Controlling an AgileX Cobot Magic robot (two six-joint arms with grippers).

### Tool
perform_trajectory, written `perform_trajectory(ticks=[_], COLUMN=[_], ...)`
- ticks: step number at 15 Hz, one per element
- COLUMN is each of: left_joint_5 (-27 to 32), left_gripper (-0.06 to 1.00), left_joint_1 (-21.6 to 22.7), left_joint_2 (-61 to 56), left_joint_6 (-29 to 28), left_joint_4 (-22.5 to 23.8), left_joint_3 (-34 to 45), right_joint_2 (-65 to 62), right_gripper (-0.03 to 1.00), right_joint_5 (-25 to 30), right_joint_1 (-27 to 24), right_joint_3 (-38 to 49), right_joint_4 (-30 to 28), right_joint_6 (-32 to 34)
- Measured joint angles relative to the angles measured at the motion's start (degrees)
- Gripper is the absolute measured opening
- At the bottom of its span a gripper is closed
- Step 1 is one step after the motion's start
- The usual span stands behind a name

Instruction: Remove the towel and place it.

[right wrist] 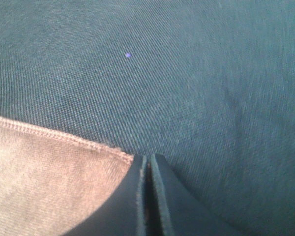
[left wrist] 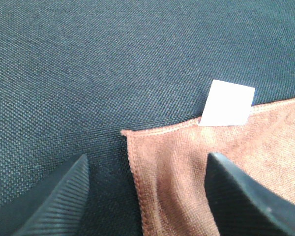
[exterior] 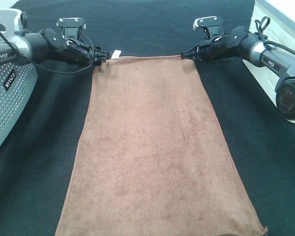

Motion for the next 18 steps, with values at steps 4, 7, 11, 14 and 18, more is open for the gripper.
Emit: perform_trajectory(ticks=[4,7,11,14,18], left_joint_5=[0.0,0.0,0.0,0.0,0.0], left_gripper=[0.63,0.63,0.63,0.63,0.63], left_joint_1=[0.0,0.0,0.0,0.0,0.0], left_joint_2=[0.0,0.0,0.0,0.0,0.0], left_joint_6=[0.0,0.0,0.0,0.0,0.0], left_joint_4=[0.0,0.0,0.0,0.0,0.0], left_joint_3=[0.0,0.0,0.0,0.0,0.0], right_joint_2=[0.0,-0.2,-2.6,-2.7,-2.7], right_gripper=[0.0,0.0,0.0,0.0,0.0], right_joint_5=[-1.4,-2.1,-2.2,-1.3,-0.9], right_joint_1=[0.0,0.0,0.0,0.0,0.0], right_joint_3=[0.0,0.0,-0.1,0.2,2.9], right_joint_4=[-0.1,-0.1,-0.1,-0.1,-0.1], right_joint_6=[-8.2,-13.3,-15.9,-16.6,-16.6])
